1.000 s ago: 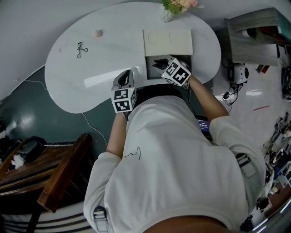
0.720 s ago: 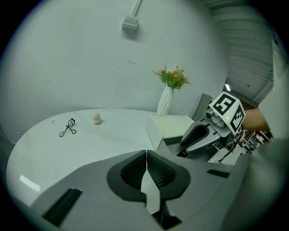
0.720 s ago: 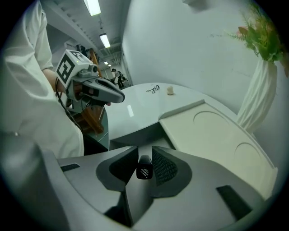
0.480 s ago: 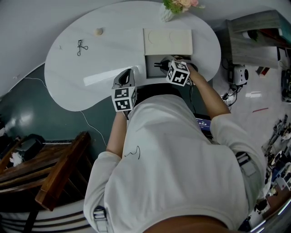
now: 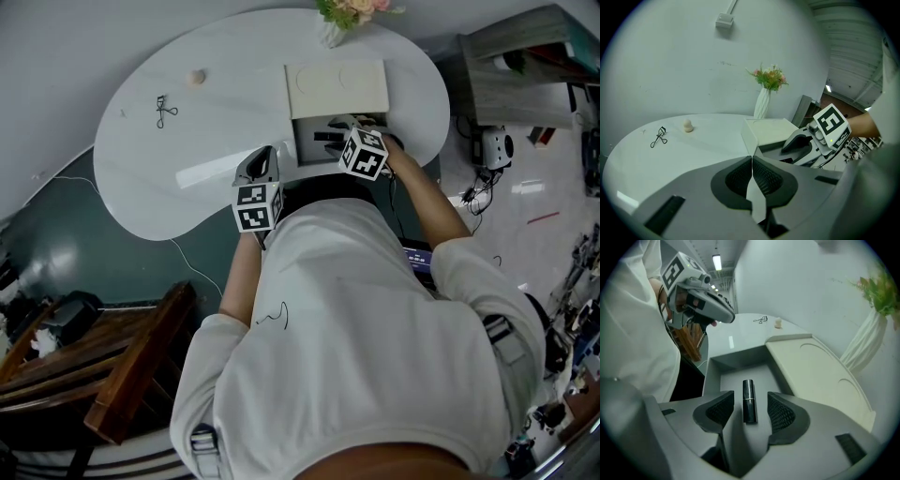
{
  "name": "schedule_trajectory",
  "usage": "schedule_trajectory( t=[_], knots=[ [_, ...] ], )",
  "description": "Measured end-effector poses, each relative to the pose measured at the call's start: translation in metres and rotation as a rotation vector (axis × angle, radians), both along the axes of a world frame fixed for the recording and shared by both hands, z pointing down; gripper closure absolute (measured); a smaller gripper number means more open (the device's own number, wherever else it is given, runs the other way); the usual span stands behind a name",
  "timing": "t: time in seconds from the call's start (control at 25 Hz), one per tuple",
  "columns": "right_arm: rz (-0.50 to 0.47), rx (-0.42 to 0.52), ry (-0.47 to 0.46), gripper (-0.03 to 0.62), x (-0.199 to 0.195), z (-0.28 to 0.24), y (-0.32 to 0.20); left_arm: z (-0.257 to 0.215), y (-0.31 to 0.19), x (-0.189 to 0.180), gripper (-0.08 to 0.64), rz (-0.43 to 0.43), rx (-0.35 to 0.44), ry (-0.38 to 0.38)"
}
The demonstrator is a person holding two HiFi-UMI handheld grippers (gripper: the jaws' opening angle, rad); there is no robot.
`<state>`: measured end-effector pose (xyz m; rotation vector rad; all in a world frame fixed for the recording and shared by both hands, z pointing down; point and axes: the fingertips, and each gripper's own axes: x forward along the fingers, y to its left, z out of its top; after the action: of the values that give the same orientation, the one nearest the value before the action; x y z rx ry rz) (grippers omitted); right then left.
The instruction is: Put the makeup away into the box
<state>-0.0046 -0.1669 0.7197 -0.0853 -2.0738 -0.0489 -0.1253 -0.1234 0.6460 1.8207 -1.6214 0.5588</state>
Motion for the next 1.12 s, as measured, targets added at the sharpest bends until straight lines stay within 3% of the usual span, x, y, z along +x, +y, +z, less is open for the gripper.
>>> schedule_trajectory(
  t=[0.08, 0.2, 0.28, 0.36, 0.48, 0.6, 0.8, 1.12],
  knots=[
    [0.059, -0.015, -0.042, 0.356, 0.002, -0.010, -0.002, 0.002, -0.005, 0.005, 0.538, 0.023, 0.001, 0.007],
    [0.184, -0.018, -0.117, 0.368, 0.008, -0.030, -0.008, 0.003, -0.014, 0.015, 0.538, 0.060, 0.007, 0.021],
    [0.324, -0.031, -0.181, 0.442, 0.014, -0.045, -0.013, 0.002, -0.021, 0.022, 0.538, 0.081, 0.013, 0.038],
    [0.499, -0.064, -0.246, 0.591, 0.022, -0.057, -0.019, 0.001, -0.027, 0.028, 0.538, 0.102, 0.019, 0.048],
    [0.702, -0.097, -0.336, 0.594, 0.034, -0.069, -0.023, -0.002, -0.038, 0.037, 0.538, 0.145, 0.033, 0.056],
    [0.827, -0.052, -0.397, 0.594, 0.042, -0.079, -0.029, -0.006, -0.052, 0.050, 0.538, 0.194, 0.046, 0.078],
    [0.921, 0.006, -0.470, 0.595, 0.047, -0.099, -0.033, -0.020, -0.057, 0.064, 0.538, 0.238, 0.068, 0.096],
    [0.929, 0.166, -0.627, 0.595, 0.052, -0.184, -0.066, -0.097, -0.087, 0.061, 0.538, 0.226, 0.257, 0.090]
  ],
)
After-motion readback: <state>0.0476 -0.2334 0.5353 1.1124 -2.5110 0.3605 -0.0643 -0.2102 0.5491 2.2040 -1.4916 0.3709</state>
